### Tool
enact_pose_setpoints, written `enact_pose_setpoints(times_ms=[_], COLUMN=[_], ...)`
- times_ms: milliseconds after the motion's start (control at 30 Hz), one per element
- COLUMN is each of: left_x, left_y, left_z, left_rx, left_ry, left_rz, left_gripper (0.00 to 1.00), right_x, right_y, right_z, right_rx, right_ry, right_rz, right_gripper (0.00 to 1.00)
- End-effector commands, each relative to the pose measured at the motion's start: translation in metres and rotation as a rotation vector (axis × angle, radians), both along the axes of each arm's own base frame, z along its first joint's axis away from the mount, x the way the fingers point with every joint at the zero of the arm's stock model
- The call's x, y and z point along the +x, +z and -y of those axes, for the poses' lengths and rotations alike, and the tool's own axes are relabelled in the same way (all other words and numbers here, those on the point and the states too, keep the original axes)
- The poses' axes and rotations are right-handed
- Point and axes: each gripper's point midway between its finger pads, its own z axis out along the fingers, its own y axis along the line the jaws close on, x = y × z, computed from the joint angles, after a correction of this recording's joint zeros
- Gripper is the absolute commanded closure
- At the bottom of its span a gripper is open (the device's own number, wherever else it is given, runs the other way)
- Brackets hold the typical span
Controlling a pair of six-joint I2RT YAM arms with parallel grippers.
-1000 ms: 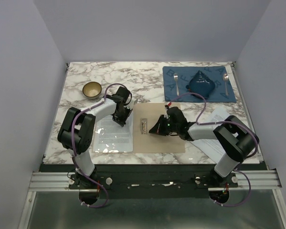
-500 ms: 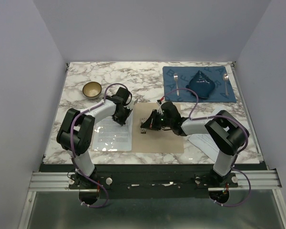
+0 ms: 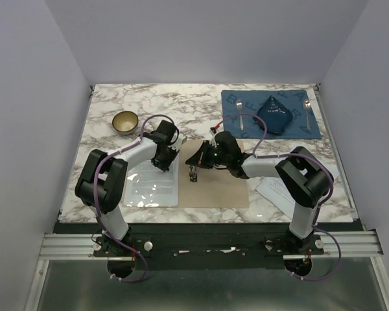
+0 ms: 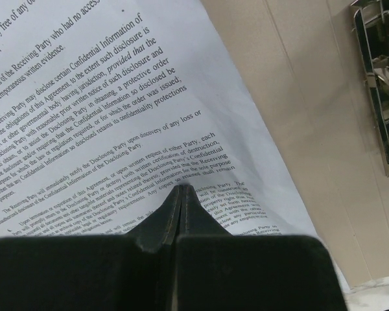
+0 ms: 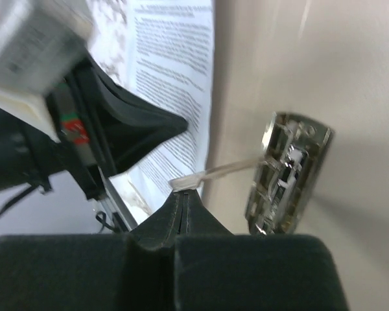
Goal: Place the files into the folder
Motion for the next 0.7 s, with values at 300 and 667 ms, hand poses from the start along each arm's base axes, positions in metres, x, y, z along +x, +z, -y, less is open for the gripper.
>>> enact_pose_setpoints(times_ms=[300,667], left_x=[-0.014,-0.015], left_y=[0.013,0.018], left_z=[-0.012,-0.009], left_rx=[0.030,0.009], left_ry=[-0.054,-0.052], left_rz=[0.000,0.002], left_gripper=[1.00,1.00], right_x=[0.068,0.023], right_y=[0.007,-0.022], right_z=[0.017,0.060], right_rx=[-0.084,-0.237], right_ry=[-0.125,-0.089], right_rz=[0.043,-0.015], right_gripper=[1.00,1.00])
